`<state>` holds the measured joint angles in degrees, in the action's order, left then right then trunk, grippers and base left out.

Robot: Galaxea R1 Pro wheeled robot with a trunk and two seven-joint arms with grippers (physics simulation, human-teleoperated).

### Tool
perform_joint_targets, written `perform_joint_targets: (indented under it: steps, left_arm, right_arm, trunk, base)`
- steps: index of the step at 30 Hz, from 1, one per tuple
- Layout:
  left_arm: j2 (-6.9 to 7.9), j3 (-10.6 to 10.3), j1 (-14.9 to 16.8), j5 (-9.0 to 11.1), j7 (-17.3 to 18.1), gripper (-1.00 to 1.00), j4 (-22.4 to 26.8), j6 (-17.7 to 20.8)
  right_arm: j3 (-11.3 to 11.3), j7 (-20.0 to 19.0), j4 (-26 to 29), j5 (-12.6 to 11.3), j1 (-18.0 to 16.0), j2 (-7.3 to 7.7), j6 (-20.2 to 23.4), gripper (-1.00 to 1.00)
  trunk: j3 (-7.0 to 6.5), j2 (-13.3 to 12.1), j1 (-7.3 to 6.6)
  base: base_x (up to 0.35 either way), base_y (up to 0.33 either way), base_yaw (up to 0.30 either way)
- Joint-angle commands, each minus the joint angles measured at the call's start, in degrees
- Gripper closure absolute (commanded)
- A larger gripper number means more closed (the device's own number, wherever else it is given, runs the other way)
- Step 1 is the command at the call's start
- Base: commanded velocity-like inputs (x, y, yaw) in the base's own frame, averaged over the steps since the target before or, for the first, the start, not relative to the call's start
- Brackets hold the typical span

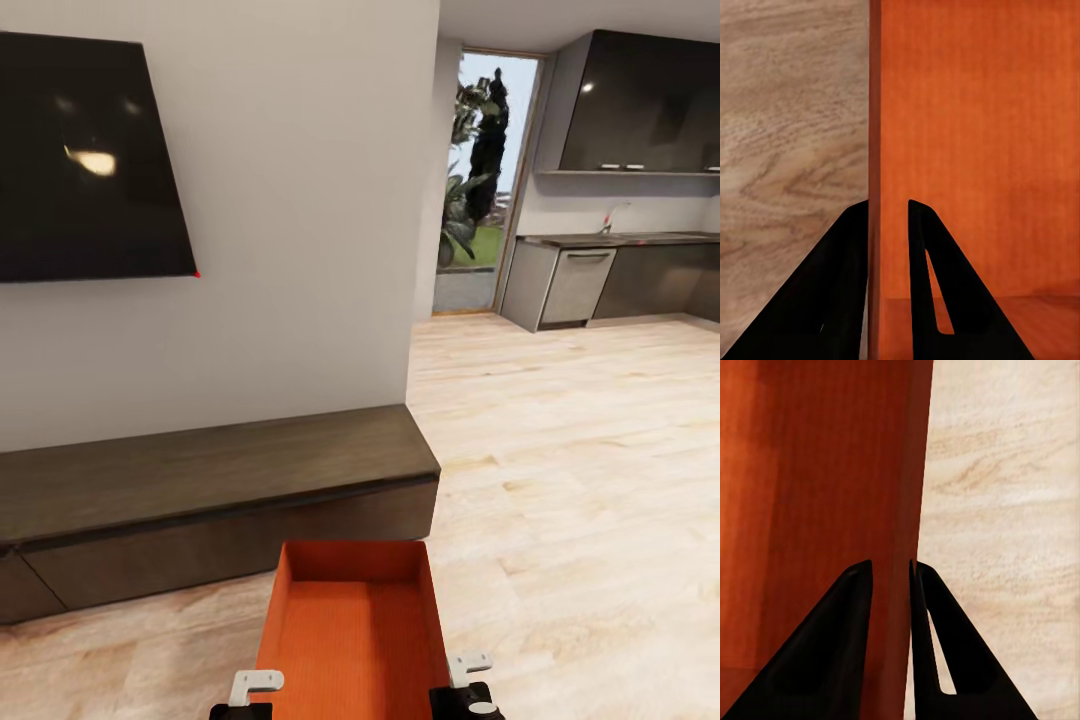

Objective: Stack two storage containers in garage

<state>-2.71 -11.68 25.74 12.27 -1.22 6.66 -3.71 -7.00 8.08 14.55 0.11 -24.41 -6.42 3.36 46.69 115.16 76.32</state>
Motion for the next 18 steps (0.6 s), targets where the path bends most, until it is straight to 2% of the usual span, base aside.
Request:
perform_joint_targets:
  steps: [1,18]
  left_arm:
    - [-0.10,-1.50,0.01,0.92,-0.20,1.00,-0.24,-0.16]
    - [-0.10,-1.50,0.01,0.92,-0.23,1.00,-0.25,-0.16]
  right_arm:
    - [-0.65,-0.08,0.30,-0.28,-0.02,-0.04,-0.33,1.00]
    - [-0.65,-0.08,0.30,-0.28,-0.02,-0.08,-0.38,1.00]
  trunk:
    - [-0.09,-0.39,-0.24]
    - [-2.51,-7.21,-3.97]
  base:
    - [0.000,0.000,0.000]
    - [0.000,0.000,0.000]
